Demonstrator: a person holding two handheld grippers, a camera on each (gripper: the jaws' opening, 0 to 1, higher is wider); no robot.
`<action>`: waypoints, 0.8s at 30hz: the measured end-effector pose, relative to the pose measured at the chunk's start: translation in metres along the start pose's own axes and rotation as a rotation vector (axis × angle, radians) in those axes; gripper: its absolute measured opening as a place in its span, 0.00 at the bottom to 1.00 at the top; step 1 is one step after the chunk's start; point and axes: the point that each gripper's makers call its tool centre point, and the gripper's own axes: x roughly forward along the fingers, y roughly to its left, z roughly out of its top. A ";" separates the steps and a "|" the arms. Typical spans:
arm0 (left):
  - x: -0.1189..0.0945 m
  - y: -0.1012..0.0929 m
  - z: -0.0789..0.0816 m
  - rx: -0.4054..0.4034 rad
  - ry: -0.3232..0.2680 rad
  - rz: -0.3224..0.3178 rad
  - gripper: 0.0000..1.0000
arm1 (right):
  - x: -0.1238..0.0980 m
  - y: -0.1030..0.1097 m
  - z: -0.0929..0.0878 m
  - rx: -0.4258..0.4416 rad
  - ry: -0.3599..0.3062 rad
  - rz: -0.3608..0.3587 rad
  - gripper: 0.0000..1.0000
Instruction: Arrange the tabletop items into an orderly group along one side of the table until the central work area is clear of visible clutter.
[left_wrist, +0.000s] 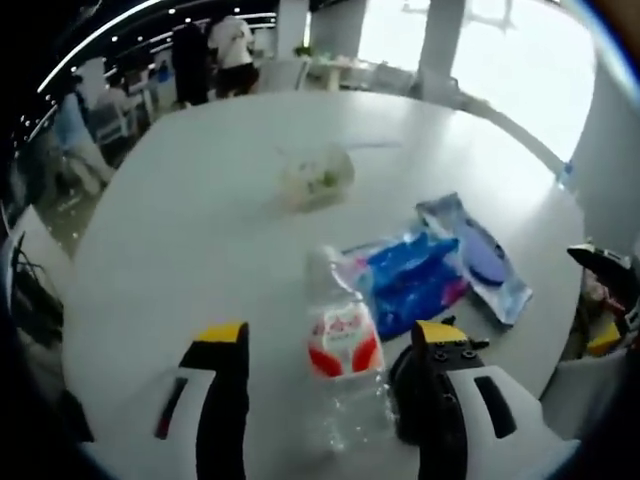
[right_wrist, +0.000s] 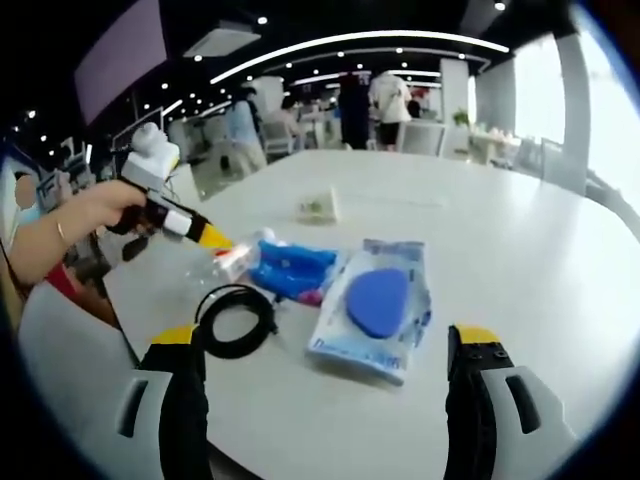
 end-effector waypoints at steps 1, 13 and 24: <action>0.002 0.001 -0.001 -0.006 0.010 0.000 0.63 | 0.000 0.000 0.000 -0.001 0.000 0.001 0.99; 0.018 0.003 0.000 -0.115 0.092 -0.021 0.45 | 0.001 0.002 -0.002 0.006 0.007 0.010 0.99; 0.031 -0.008 -0.006 -0.076 0.203 -0.038 0.35 | 0.001 0.004 -0.001 0.002 0.001 0.012 0.99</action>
